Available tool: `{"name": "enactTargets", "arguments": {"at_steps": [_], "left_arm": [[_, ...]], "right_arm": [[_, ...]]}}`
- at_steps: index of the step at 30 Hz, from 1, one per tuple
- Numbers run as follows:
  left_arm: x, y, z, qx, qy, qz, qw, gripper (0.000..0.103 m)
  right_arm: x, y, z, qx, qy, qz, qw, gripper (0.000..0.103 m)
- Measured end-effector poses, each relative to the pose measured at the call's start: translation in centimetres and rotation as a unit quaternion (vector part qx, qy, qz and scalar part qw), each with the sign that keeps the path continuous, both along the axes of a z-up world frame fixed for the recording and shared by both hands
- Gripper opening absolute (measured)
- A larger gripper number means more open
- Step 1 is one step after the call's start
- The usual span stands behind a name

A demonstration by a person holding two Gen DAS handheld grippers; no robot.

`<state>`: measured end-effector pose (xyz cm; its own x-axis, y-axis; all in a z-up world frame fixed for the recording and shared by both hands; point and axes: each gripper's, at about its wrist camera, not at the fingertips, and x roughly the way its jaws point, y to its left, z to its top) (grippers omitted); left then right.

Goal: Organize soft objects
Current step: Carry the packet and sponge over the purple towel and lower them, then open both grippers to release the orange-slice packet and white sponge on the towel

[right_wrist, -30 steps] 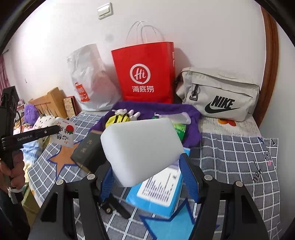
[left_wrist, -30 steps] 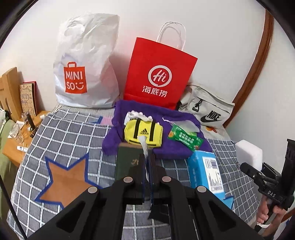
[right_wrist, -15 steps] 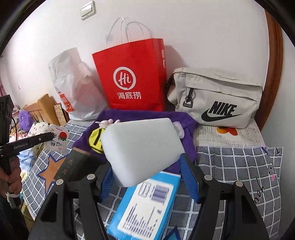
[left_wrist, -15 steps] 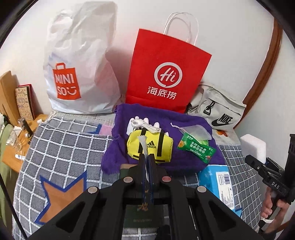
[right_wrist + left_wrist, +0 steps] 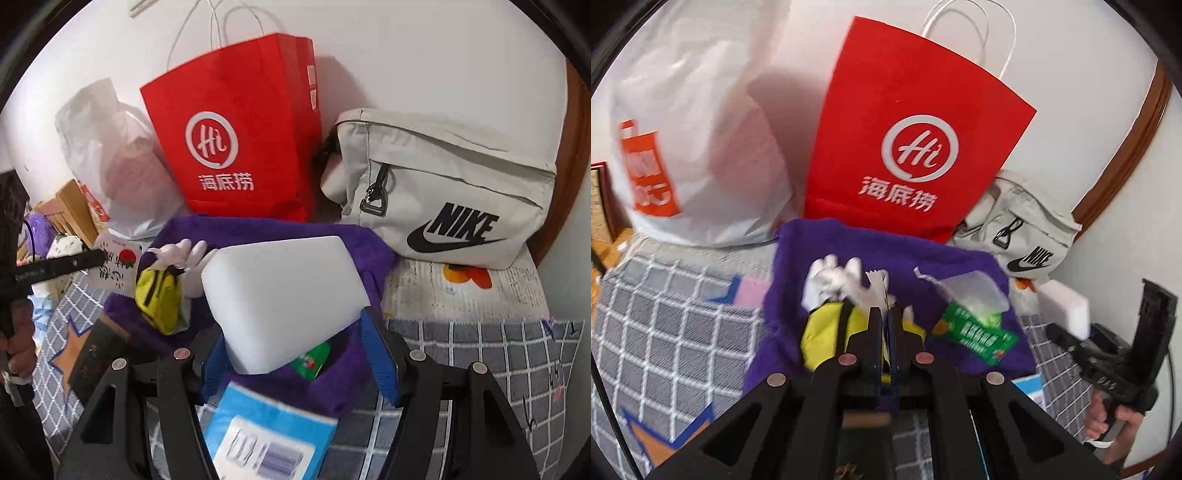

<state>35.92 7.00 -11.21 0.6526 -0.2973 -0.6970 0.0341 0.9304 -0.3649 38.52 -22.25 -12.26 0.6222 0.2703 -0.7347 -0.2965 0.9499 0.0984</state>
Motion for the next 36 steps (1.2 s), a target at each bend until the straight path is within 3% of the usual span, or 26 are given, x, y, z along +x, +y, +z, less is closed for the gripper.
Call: {"name": "enactTargets", "arguments": {"at_steps": [9, 17, 22, 25, 27, 31, 36], "left_arm": [[4.4, -0.3, -1.4, -0.058, 0.014, -0.019, 0.998, 0.004], [6.6, 0.2, -4.2, -0.055, 0.059, -0.009, 0.9967, 0.004], [7.2, 0.0, -4.9, -0.049, 0.073, -0.016, 0.996, 0.005], [7.4, -0.4, -5.2, -0.035, 0.083, -0.018, 0.9958, 0.012], [7.3, -0.6, -5.1, -0.006, 0.084, -0.014, 0.9963, 0.019], [6.7, -0.5, -4.6, 0.015, 0.083, -0.002, 0.9964, 0.052], [5.6, -0.6, -3.6, 0.034, 0.078, -0.002, 0.9964, 0.057]], "right_arm": [[4.3, 0.7, -2.4, -0.012, 0.031, 0.013, 0.999, 0.066], [6.5, 1.6, -5.2, -0.02, 0.068, 0.027, 0.997, 0.066], [7.0, 2.4, -5.6, -0.022, 0.07, 0.036, 0.997, 0.072], [7.2, 2.6, -5.6, -0.02, 0.072, 0.034, 0.997, 0.08], [7.1, 2.6, -5.5, -0.029, 0.068, 0.025, 0.997, 0.086], [6.7, 2.5, -5.0, -0.016, 0.07, 0.026, 0.997, 0.087], [5.5, 3.0, -3.8, -0.008, 0.065, 0.034, 0.997, 0.095]]}}
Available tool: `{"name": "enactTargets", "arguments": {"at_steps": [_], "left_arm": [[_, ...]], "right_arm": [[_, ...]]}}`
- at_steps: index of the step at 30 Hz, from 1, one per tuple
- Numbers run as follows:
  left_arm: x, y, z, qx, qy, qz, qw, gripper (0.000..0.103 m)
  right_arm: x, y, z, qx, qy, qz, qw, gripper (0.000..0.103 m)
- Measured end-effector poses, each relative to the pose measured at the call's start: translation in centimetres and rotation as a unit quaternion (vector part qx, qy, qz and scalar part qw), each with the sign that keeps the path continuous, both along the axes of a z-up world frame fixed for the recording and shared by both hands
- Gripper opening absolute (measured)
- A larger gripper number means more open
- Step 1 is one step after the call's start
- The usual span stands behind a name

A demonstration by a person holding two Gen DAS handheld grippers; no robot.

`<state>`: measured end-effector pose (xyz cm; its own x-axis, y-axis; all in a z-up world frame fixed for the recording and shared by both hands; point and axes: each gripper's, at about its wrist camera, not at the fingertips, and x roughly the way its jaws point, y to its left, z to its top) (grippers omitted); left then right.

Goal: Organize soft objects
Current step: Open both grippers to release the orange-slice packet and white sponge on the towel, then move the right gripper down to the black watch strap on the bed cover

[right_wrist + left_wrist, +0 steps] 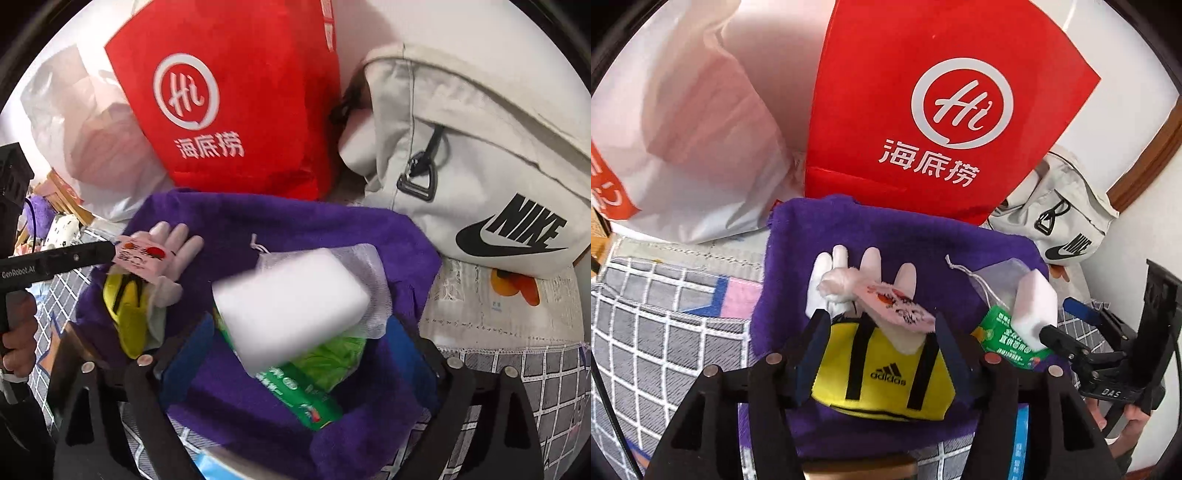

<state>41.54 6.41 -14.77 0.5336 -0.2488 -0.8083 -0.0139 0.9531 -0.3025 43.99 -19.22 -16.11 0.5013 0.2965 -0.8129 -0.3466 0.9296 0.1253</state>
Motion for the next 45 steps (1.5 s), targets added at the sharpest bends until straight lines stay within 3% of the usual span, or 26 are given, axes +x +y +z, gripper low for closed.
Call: {"name": "enactTargets", "arguments": {"at_steps": [8, 14, 16, 20, 26, 34, 41, 45], "left_arm": [[-4.0, 0.7, 2.7, 0.012, -0.023, 0.002, 0.9997, 0.057], [-7.7, 0.7, 4.2, 0.022, -0.035, 0.0, 0.9991, 0.057], [-9.2, 0.7, 4.7, 0.029, -0.041, 0.003, 0.9987, 0.057], [-11.7, 0.6, 5.5, 0.048, -0.053, 0.008, 0.9974, 0.057], [-15.1, 0.2, 6.1, 0.051, -0.064, -0.006, 0.9967, 0.057], [-19.0, 1.1, 5.5, 0.039, -0.063, 0.011, 0.9972, 0.057], [-21.5, 1.2, 3.0, 0.027, -0.046, 0.007, 0.9985, 0.057], [-22.1, 1.3, 2.0, 0.03, -0.04, 0.001, 0.9988, 0.057]], "right_arm": [[-4.3, 1.0, 2.6, 0.006, -0.027, 0.001, 1.0, 0.095], [-9.2, 0.9, 4.5, 0.045, -0.041, 0.004, 0.998, 0.094], [-11.2, 1.0, 5.0, 0.052, -0.046, 0.004, 0.998, 0.092], [-14.4, 1.2, 5.5, 0.051, -0.052, 0.003, 0.997, 0.077], [-18.9, 1.2, 5.4, 0.053, -0.052, 0.0, 0.997, 0.074], [-24.9, 2.4, 3.5, 0.027, -0.041, 0.042, 0.998, 0.062], [-28.0, 3.3, -1.3, 0.007, -0.005, 0.068, 0.998, 0.049], [-28.2, 3.5, -3.5, -0.01, 0.005, 0.077, 0.997, 0.049]]}}
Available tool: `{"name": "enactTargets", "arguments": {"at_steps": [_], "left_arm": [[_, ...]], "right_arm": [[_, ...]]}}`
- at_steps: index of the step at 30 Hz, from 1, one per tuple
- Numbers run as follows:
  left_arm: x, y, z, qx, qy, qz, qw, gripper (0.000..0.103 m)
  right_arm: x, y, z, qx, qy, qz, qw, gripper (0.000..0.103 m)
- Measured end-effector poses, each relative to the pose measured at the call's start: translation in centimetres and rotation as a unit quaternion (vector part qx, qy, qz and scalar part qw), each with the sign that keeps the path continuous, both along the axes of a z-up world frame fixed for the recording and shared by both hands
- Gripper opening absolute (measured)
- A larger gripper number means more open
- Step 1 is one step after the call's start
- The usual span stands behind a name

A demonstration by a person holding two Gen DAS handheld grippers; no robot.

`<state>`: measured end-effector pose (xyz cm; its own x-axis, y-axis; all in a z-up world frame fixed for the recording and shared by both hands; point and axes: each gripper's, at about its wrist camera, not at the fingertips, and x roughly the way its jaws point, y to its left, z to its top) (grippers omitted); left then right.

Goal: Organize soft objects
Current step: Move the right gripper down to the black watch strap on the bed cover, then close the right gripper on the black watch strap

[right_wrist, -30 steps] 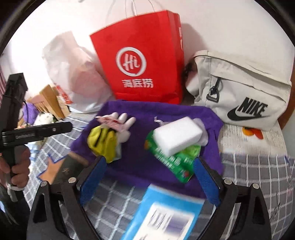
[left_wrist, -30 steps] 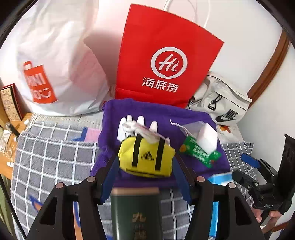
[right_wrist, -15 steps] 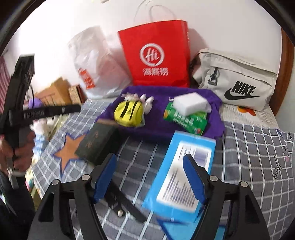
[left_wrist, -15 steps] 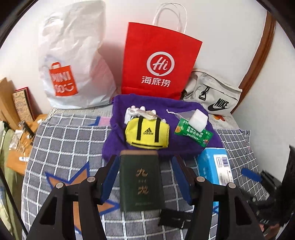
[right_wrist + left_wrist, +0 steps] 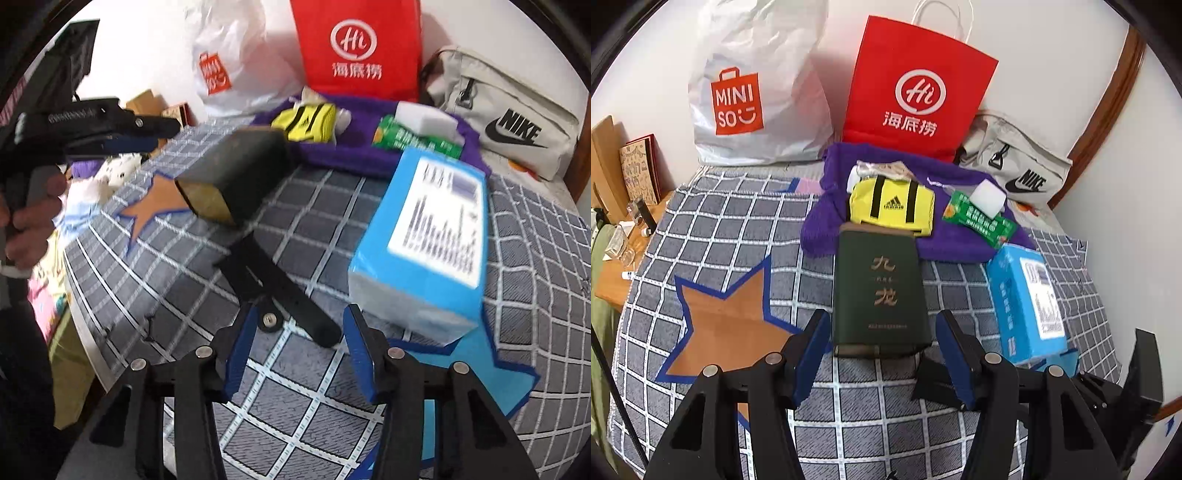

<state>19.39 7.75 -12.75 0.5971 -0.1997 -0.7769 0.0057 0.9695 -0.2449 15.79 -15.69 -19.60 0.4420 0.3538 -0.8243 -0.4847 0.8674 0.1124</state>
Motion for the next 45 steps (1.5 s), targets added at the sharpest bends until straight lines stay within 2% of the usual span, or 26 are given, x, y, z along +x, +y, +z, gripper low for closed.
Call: {"name": "enactTargets", "arguments": {"at_steps": [4, 8, 15, 19, 21, 24, 27, 31, 35, 37, 39, 42, 45], "left_arm": [[-0.4, 0.3, -0.6, 0.001, 0.004, -0.003, 1.0, 0.057], [-0.6, 0.6, -1.0, 0.001, 0.004, -0.004, 1.0, 0.057], [-0.7, 1.2, -2.0, -0.005, 0.013, -0.002, 0.9999, 0.057], [-0.7, 0.9, -2.1, -0.003, 0.017, -0.004, 0.9998, 0.057], [-0.9, 0.7, -2.0, -0.002, 0.017, -0.005, 0.9998, 0.057], [-1.4, 0.6, -1.9, -0.001, 0.015, -0.005, 0.9999, 0.057], [-1.8, 0.5, -1.9, -0.002, 0.017, -0.003, 0.9999, 0.057], [-2.3, 0.4, -2.1, 0.0, 0.022, -0.001, 0.9998, 0.057], [-2.7, 0.3, -2.0, -0.004, 0.022, -0.002, 0.9997, 0.057], [-2.9, 0.2, -1.9, -0.001, 0.022, -0.002, 0.9998, 0.057], [-3.0, 0.1, -1.8, 0.002, 0.021, -0.004, 0.9998, 0.057], [-3.2, 0.2, -1.7, 0.006, 0.021, -0.003, 0.9998, 0.057], [-3.4, 0.6, -1.7, 0.006, 0.02, 0.0, 0.9998, 0.057]], "right_arm": [[0.3, 0.2, -1.7, -0.018, 0.01, 0.013, 1.0, 0.048], [0.6, 0.6, -2.7, -0.067, -0.005, 0.022, 0.998, 0.044], [0.9, 1.8, -3.1, -0.089, -0.024, 0.051, 0.994, 0.044], [1.2, 1.5, -3.1, -0.065, -0.003, 0.042, 0.997, 0.034], [1.0, 1.4, -3.0, -0.064, 0.003, 0.043, 0.997, 0.024], [0.5, 0.5, -2.8, -0.048, 0.024, 0.04, 0.998, 0.016], [-0.7, -0.7, -2.7, -0.03, 0.043, 0.033, 0.998, 0.012], [-2.7, -0.9, -2.8, -0.038, 0.05, 0.042, 0.997, 0.012], [-2.5, -1.0, -2.6, -0.034, 0.05, 0.023, 0.998, 0.013], [-1.5, -1.1, -2.5, -0.02, 0.049, 0.002, 0.999, 0.022], [-0.8, -0.9, -2.4, -0.008, 0.045, -0.008, 0.999, 0.037], [0.0, -0.2, -2.1, -0.007, 0.031, -0.018, 0.999, 0.044], [0.4, 0.0, -1.9, 0.006, 0.036, -0.022, 0.999, 0.044]]}}
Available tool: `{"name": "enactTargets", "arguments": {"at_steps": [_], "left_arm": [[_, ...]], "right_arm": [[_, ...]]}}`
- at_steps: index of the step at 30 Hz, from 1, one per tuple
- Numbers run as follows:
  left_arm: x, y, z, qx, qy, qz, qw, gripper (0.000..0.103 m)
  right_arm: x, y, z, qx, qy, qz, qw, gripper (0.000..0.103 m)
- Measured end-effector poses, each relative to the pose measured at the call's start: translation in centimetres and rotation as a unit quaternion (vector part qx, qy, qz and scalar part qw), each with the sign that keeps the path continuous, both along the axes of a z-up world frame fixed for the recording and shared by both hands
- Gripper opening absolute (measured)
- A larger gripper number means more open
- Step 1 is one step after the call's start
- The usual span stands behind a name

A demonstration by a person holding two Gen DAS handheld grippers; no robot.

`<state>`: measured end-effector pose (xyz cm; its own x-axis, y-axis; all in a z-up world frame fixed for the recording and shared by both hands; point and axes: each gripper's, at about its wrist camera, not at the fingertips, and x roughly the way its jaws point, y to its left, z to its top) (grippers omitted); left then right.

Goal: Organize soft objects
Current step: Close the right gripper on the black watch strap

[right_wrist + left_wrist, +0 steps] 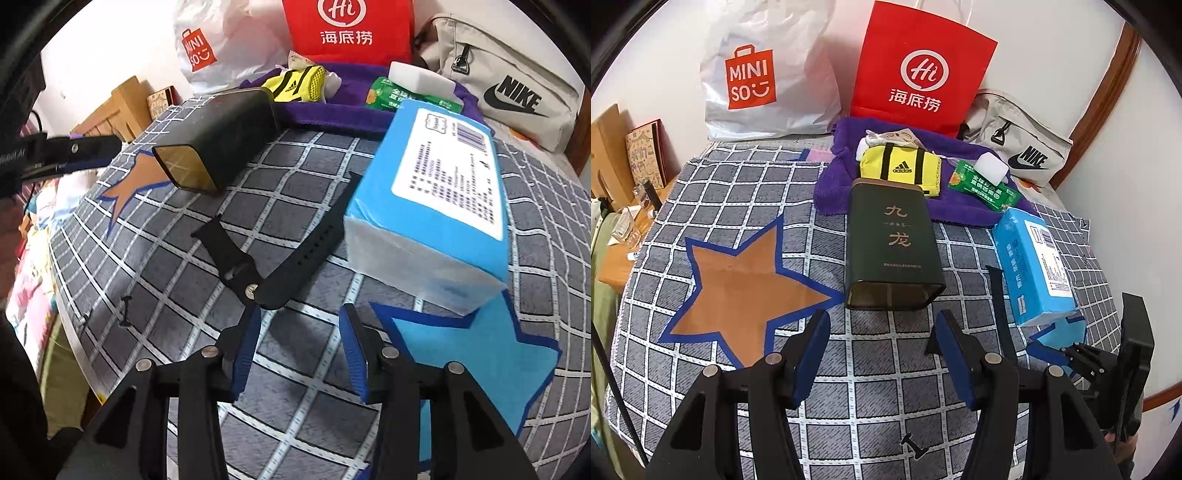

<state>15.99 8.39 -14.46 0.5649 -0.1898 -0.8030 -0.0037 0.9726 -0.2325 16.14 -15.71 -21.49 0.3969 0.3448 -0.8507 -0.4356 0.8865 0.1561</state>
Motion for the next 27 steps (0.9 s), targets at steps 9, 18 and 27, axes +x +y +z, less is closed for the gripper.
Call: {"name": "enactTargets", "arguments": {"at_steps": [9, 18, 27], "left_arm": [[0.3, 1.1, -0.9, -0.011, 0.007, 0.008, 0.9999, 0.057], [0.1, 1.7, -1.6, -0.026, 0.006, 0.0, 0.9996, 0.057], [0.2, 2.0, -2.7, -0.034, 0.014, -0.006, 0.9993, 0.057]], "right_arm": [[0.1, 0.2, 1.5, 0.02, -0.006, -0.024, 1.0, 0.051], [2.2, 2.6, 0.0, -0.007, -0.018, -0.099, 0.995, 0.051], [2.4, 4.3, -1.4, -0.06, -0.058, -0.15, 0.985, 0.02]]}}
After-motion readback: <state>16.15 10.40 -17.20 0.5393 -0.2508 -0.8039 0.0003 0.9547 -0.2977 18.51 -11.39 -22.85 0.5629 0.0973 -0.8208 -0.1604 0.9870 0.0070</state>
